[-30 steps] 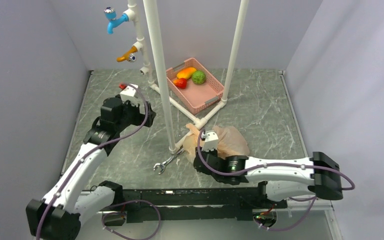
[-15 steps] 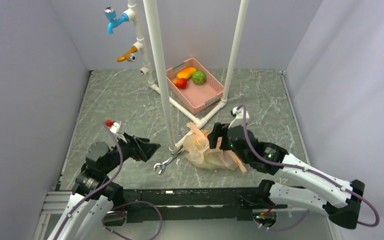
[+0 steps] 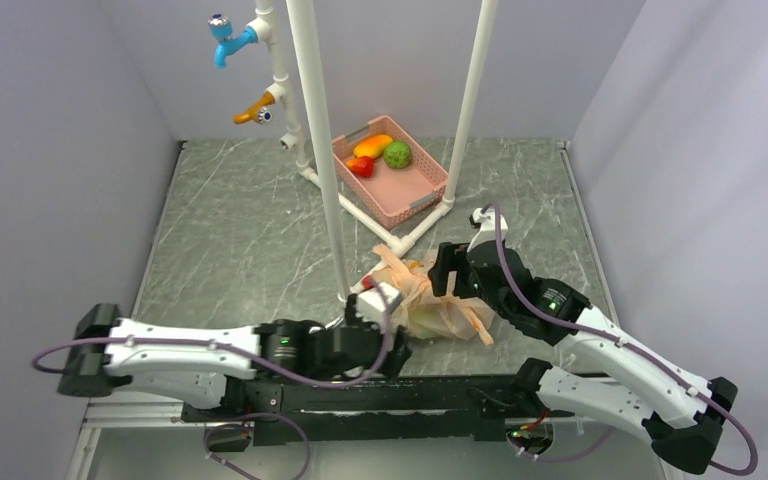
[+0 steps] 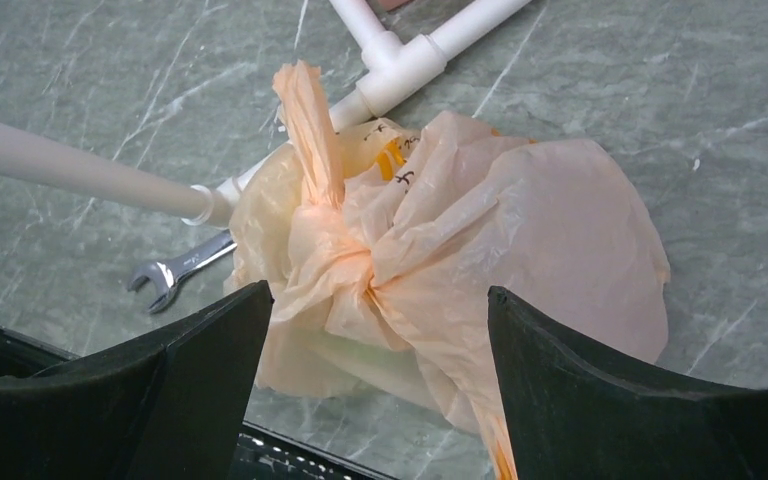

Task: Take the fake fruits out of the plastic bag
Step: Untie the plastic bag at the center of the board.

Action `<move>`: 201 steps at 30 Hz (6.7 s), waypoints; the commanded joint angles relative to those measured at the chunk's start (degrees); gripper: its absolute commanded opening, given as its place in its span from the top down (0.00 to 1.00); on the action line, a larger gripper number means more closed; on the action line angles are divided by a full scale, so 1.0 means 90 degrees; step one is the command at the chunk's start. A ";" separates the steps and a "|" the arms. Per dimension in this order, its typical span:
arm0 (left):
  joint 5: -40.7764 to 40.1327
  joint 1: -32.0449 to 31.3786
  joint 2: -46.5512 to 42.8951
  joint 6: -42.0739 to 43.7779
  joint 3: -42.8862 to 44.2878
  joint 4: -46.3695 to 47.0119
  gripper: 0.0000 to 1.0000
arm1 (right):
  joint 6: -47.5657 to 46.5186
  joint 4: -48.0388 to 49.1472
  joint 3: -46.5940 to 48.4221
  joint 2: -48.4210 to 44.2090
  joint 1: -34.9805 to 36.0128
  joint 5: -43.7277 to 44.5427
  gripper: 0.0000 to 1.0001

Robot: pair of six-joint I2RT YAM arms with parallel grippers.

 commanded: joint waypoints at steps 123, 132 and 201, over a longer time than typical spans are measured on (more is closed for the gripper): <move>-0.0401 0.1156 0.2389 0.1523 0.3258 -0.1035 0.41 | 0.0006 0.0436 -0.0133 -0.0251 -0.1081 -0.0759 1.00; -0.0317 0.1389 0.3124 0.1907 0.3839 -0.1583 0.45 | -0.0014 0.0371 -0.0111 -0.0323 -0.1080 -0.0770 1.00; -0.0489 0.1484 0.0975 0.0672 0.0655 0.1147 1.00 | 0.0103 -0.2989 0.2106 0.1095 0.1368 0.1754 0.41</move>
